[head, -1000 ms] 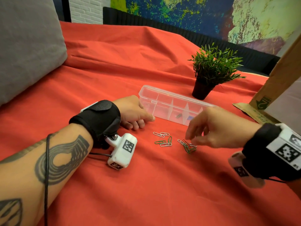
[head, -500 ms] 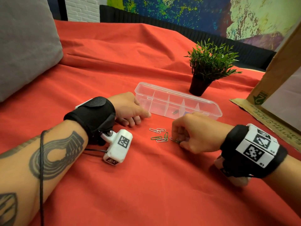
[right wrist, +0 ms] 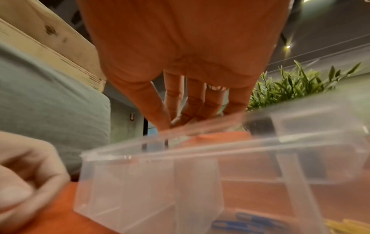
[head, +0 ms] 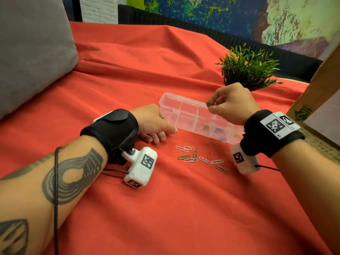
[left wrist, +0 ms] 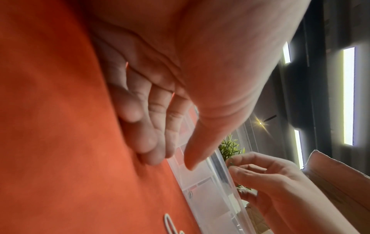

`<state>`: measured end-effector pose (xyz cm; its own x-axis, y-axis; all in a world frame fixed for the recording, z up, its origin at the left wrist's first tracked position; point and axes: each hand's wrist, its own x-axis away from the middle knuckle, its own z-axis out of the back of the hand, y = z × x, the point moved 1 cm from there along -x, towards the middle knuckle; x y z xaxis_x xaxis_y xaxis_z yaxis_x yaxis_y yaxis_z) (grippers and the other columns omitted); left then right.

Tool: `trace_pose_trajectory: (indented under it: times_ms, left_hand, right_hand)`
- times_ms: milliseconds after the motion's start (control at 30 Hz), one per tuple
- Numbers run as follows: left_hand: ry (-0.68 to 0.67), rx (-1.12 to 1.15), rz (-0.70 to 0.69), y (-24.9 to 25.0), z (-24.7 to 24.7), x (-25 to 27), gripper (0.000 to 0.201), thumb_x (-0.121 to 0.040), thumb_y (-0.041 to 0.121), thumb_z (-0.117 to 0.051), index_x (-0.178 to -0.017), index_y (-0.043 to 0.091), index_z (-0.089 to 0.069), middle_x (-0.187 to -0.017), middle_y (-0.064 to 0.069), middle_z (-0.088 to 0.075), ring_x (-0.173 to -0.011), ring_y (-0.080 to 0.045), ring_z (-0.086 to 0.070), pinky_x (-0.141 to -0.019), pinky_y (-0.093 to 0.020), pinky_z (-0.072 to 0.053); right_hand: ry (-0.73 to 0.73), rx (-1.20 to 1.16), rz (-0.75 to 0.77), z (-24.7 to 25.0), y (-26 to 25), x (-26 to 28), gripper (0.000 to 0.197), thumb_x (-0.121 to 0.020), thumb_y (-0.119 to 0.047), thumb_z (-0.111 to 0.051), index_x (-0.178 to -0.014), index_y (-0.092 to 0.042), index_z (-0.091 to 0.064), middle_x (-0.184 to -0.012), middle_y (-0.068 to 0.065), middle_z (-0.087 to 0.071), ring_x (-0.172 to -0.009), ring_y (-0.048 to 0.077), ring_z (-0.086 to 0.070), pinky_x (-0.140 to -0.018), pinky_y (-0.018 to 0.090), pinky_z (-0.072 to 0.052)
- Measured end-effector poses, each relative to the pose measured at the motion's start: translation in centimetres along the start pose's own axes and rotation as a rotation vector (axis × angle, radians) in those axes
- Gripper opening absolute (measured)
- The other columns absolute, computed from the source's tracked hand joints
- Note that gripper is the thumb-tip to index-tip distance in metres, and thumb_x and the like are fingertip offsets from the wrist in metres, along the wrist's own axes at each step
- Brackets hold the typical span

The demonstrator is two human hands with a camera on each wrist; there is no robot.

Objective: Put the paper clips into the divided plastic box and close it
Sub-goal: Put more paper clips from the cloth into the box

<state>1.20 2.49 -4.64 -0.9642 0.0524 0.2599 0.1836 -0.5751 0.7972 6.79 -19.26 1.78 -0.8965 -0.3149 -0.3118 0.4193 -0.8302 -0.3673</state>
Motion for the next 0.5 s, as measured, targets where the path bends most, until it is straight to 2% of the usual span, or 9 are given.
trace_pose_trajectory:
  times_ms: [67, 167, 233, 300, 367, 433, 500]
  left_hand:
    - [-0.001, 0.006, -0.001, 0.0, 0.0, 0.0, 0.026, -0.083, 0.037, -0.076, -0.079, 0.013, -0.068, -0.066, -0.003, -0.07, -0.045, -0.013, -0.057, -0.042, -0.019, -0.044]
    - [-0.004, 0.008, 0.0, 0.0, 0.0, 0.0, 0.025, -0.083, 0.036, -0.076, -0.079, 0.013, -0.068, -0.064, -0.003, -0.069, -0.045, -0.013, -0.056, -0.041, -0.019, -0.044]
    - [-0.008, 0.005, 0.003, 0.0, 0.0, 0.0, 0.025, -0.083, 0.036, -0.076, -0.08, 0.012, -0.069, -0.064, -0.002, -0.069, -0.045, -0.013, -0.056, -0.041, -0.019, -0.044]
    - [-0.008, 0.005, 0.004, 0.0, 0.0, 0.0, 0.026, -0.083, 0.037, -0.076, -0.079, 0.013, -0.069, -0.065, -0.003, -0.07, -0.046, -0.013, -0.056, -0.042, -0.019, -0.044]
    - [-0.003, 0.001, 0.003, 0.0, 0.0, 0.1, 0.025, -0.083, 0.037, -0.076, -0.078, 0.014, -0.069, -0.066, -0.003, -0.07, -0.047, -0.013, -0.057, -0.042, -0.019, -0.044]
    - [0.002, -0.004, 0.003, 0.1, 0.0, 0.1, 0.025, -0.082, 0.038, -0.076, -0.077, 0.014, -0.068, -0.067, -0.003, -0.07, -0.047, -0.013, -0.057, -0.042, -0.018, -0.044]
    - [0.003, -0.006, 0.005, 0.1, 0.0, 0.1, 0.025, -0.082, 0.038, -0.076, -0.076, 0.015, -0.068, -0.066, -0.003, -0.07, -0.047, -0.013, -0.057, -0.042, -0.018, -0.044]
  right_hand:
    - [-0.019, 0.046, -0.035, -0.7, 0.0, -0.5, 0.01, -0.077, -0.013, -0.075, -0.079, -0.021, -0.081, -0.071, 0.003, -0.072, -0.066, 0.01, -0.06, -0.056, 0.011, -0.038]
    - [-0.05, 0.085, -0.06, -1.1, 0.0, -0.7, 0.012, -0.079, -0.015, -0.073, -0.084, -0.02, -0.083, -0.075, 0.003, -0.073, -0.082, 0.017, -0.066, -0.072, 0.019, -0.042]
    - [-0.017, 0.081, -0.058, -0.7, -0.1, -0.7, 0.014, -0.08, -0.014, -0.071, -0.084, -0.02, -0.083, -0.074, 0.002, -0.072, -0.084, 0.018, -0.067, -0.076, 0.02, -0.043]
    - [0.037, 0.081, -0.028, 0.1, -0.4, -0.4, 0.014, -0.08, -0.015, -0.07, -0.081, -0.022, -0.082, -0.071, -0.002, -0.069, -0.077, 0.016, -0.065, -0.072, 0.02, -0.043]
    - [0.064, 0.067, 0.019, 1.1, -0.9, 0.4, 0.012, -0.079, -0.017, -0.071, -0.074, -0.025, -0.079, -0.066, -0.006, -0.068, -0.066, 0.009, -0.062, -0.063, 0.016, -0.042]
    - [0.007, 0.043, 0.071, 1.9, -1.4, 1.7, 0.009, -0.077, -0.018, -0.073, -0.07, -0.022, -0.078, -0.062, -0.009, -0.069, -0.058, 0.005, -0.062, -0.06, 0.016, -0.044]
    - [-0.137, 0.065, 0.14, 2.2, -1.9, 3.1, 0.007, -0.074, -0.019, -0.074, -0.069, -0.021, -0.079, -0.058, -0.008, -0.071, -0.054, 0.002, -0.063, -0.059, 0.017, -0.046]
